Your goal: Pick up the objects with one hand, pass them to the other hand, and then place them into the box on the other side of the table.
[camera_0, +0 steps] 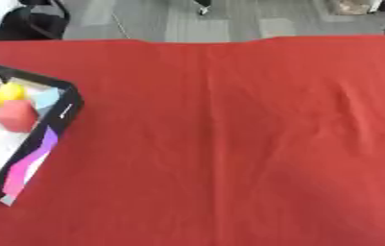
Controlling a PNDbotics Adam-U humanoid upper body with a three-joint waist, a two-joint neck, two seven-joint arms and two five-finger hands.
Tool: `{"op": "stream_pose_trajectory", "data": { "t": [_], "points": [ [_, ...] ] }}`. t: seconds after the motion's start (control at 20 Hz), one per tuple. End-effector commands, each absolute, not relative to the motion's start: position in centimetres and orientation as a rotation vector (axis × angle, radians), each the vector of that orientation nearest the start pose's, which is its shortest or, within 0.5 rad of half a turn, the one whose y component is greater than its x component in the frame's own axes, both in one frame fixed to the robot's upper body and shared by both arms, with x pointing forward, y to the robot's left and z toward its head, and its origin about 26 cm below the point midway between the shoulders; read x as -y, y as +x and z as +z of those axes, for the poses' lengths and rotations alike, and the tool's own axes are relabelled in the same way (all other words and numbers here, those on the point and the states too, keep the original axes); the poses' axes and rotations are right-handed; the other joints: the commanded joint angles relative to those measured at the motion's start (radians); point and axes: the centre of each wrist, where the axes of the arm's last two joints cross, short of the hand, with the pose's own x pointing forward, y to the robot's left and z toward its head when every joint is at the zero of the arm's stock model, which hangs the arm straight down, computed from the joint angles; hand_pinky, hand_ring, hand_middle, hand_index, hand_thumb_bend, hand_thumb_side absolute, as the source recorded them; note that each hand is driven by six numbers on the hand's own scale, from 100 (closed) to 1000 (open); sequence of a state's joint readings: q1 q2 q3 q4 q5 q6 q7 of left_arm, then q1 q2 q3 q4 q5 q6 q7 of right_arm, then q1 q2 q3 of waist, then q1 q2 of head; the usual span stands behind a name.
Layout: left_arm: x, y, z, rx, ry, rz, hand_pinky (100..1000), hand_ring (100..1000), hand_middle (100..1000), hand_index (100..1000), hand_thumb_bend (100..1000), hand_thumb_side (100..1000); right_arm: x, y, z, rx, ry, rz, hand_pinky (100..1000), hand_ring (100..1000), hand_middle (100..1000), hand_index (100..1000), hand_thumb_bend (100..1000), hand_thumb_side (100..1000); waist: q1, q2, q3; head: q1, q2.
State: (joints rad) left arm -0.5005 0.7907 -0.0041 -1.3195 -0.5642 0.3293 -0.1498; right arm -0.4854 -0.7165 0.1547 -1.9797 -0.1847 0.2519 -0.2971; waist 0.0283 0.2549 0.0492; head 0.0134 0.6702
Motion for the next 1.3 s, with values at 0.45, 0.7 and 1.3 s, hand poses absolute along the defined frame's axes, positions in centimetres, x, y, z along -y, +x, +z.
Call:
{"op": "stream_pose_trajectory", "data": {
  "t": [0.45,0.7,1.3],
  "points": [
    [-37.8,35.5,25.2,1.842,0.843,-0.444,846,766,794,854,100,737,27.6,30.1,27.4,2.224,-0.377,0.421,691,841,754,909,133,394,-0.006,-0.004,-0.008,-0.085,-0.012],
    [-34.8,35.2,25.8,2.067,0.58,-0.326,839,754,805,907,100,790,28.4,29.9,25.9,2.2,-0.209,0.382,699,884,809,926,100,689,-0.015,-0.015,-0.02,-0.111,-0.007],
    [-31.2,35.6,24.2,2.134,0.368,-0.132,838,750,821,880,100,800,30.1,28.9,21.2,2.11,-0.137,0.131,672,844,750,906,105,487,-0.032,-0.036,-0.04,-0.131,0.025]
  ]
}}
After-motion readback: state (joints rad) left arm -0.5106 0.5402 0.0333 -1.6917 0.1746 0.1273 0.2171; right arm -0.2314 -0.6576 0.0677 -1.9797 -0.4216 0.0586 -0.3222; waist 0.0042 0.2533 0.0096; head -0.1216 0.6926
